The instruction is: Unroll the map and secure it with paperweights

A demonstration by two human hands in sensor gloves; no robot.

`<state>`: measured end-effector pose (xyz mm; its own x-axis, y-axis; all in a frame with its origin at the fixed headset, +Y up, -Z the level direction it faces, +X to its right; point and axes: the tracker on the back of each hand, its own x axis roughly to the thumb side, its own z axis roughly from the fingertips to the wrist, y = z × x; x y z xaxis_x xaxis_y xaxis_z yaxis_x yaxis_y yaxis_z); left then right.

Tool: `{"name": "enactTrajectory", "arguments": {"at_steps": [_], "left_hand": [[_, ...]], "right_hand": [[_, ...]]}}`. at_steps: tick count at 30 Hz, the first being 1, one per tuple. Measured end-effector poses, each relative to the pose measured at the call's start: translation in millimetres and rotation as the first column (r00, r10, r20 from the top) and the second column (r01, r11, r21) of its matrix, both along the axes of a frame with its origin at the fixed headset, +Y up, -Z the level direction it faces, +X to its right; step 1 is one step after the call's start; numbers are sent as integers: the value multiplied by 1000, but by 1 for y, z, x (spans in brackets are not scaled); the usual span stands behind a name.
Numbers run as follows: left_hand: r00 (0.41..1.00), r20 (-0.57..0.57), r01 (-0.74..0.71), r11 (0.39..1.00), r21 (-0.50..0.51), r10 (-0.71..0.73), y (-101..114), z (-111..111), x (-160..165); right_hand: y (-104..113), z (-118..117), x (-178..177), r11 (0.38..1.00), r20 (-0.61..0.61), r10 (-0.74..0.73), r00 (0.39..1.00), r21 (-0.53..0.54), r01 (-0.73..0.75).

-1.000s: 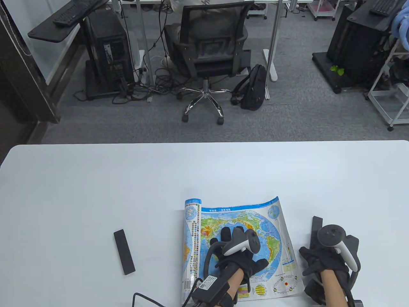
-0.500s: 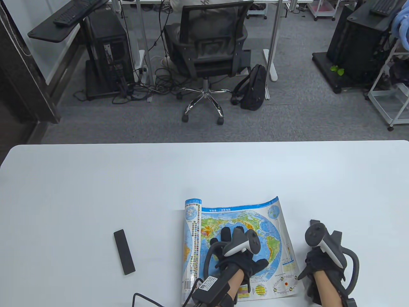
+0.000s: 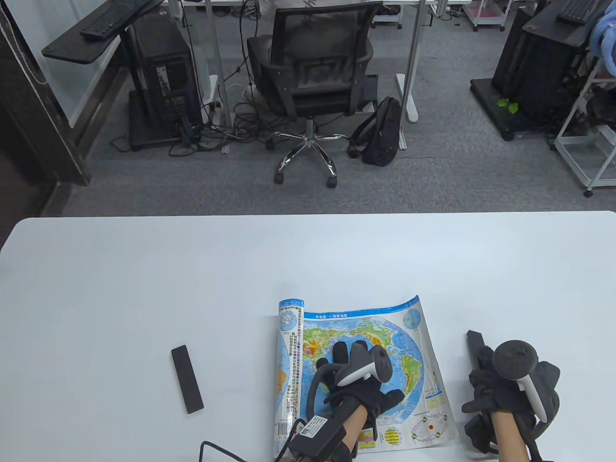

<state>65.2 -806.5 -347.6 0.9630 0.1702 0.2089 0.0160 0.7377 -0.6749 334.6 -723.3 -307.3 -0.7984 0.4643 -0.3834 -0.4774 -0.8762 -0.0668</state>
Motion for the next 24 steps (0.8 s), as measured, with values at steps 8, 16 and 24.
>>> {"name": "enactTrajectory", "arguments": {"at_steps": [8, 16, 24], "left_hand": [[1000, -1, 2, 1000, -4, -2, 0, 0, 0], [1000, -2, -3, 1000, -12, 3, 0, 0, 0], [1000, -1, -5, 1000, -6, 5, 0, 0, 0]], "right_hand": [[41, 14, -27, 945, -257, -228, 939, 175, 277], [16, 3, -58, 937, -394, -326, 860, -10, 350], [-8, -6, -75, 996, -334, 71, 940, -30, -85]]}}
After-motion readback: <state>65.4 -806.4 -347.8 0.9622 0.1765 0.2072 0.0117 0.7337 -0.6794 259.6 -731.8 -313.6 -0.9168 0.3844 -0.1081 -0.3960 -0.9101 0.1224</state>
